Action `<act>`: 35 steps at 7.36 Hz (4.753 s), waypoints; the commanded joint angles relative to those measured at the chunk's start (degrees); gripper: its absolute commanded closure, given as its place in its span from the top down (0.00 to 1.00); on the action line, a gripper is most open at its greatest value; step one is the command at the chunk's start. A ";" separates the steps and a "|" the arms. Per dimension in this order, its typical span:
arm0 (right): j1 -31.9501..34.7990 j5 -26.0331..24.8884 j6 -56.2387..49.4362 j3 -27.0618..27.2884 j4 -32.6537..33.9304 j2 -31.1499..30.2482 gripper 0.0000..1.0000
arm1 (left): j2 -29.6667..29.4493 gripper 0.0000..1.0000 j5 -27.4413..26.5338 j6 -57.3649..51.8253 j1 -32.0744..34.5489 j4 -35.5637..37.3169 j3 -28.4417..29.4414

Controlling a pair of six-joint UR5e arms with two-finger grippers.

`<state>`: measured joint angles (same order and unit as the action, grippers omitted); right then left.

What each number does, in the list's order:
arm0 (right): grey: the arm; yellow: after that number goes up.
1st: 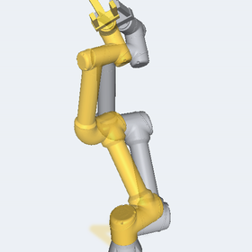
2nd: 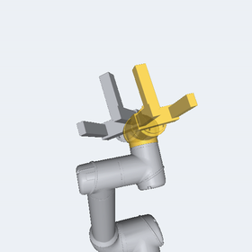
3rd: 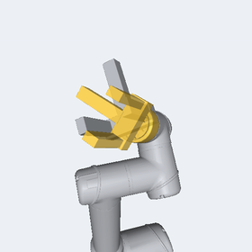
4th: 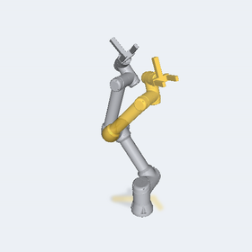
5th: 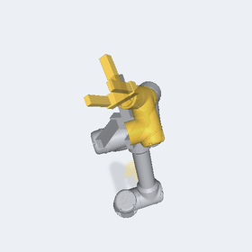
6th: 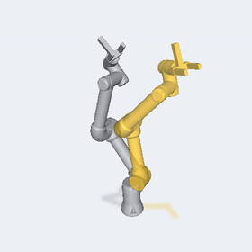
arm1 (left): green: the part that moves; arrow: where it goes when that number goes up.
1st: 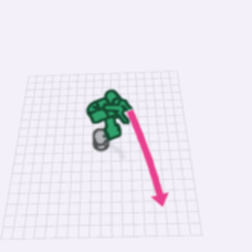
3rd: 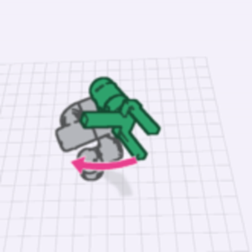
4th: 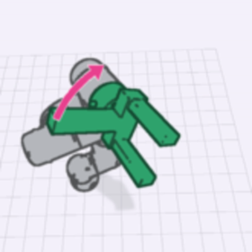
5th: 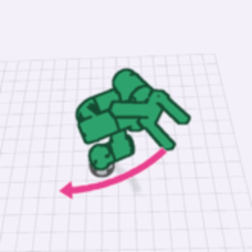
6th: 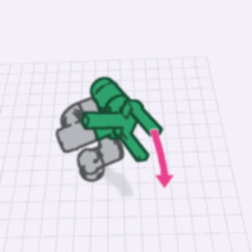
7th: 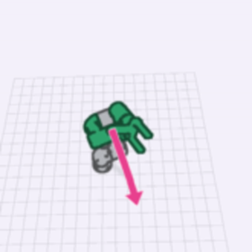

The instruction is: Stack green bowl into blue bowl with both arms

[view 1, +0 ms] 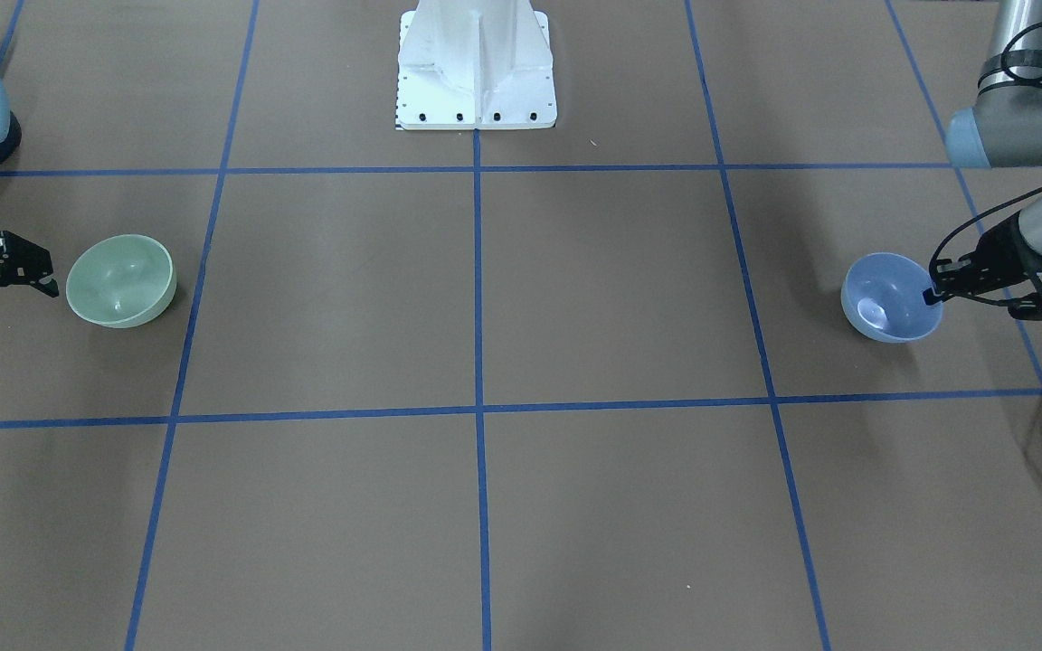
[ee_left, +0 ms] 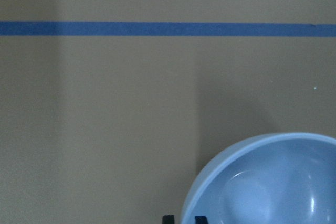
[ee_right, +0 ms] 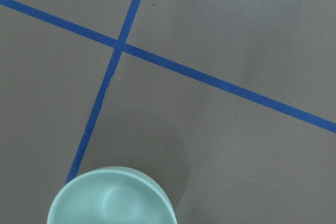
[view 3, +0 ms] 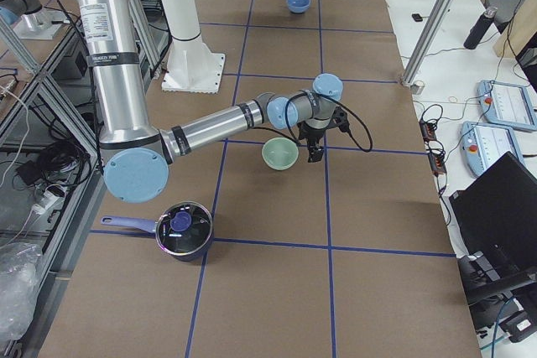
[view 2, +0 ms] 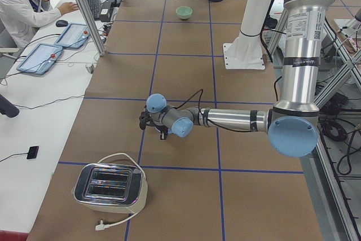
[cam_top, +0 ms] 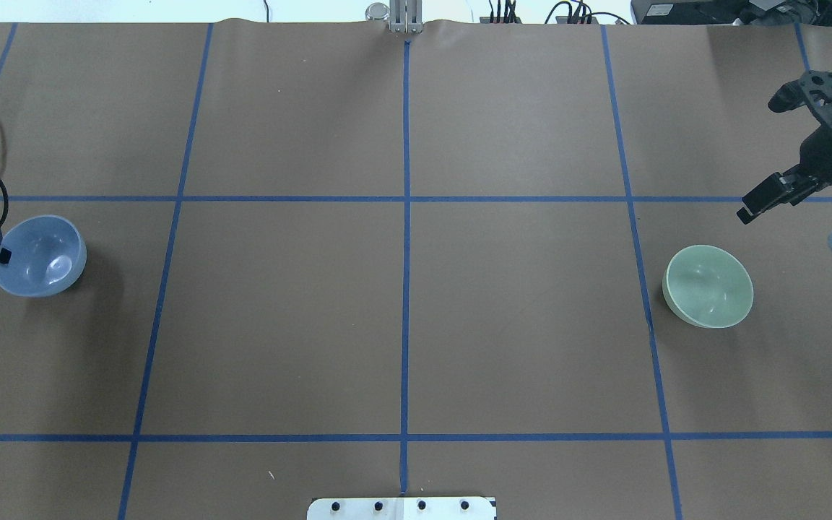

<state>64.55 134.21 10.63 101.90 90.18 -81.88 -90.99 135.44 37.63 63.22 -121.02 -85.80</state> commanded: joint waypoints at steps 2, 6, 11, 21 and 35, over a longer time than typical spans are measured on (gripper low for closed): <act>-0.04 0.00 0.00 -0.04 0.00 0.05 1.00 | -1.99 0.07 0.26 5.49 -0.02 -0.27 -1.29; -0.12 0.00 -0.09 -0.21 0.00 0.05 0.99 | -8.65 0.07 0.70 21.91 -1.59 0.70 -4.46; -0.39 0.09 -0.18 -2.31 -5.58 -1.17 0.95 | -22.90 0.07 -0.17 47.59 -12.75 1.31 -4.37; -2.67 0.44 0.53 -3.20 -10.99 -3.81 0.95 | -38.38 0.07 -17.49 51.05 -29.90 19.33 -4.03; -5.92 0.09 3.43 -3.81 -15.56 -5.92 0.81 | -38.91 0.96 -12.70 44.30 -24.93 17.22 -5.16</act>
<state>59.56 134.47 14.03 98.17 74.62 -87.15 -130.01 118.94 83.87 35.02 -104.43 -90.26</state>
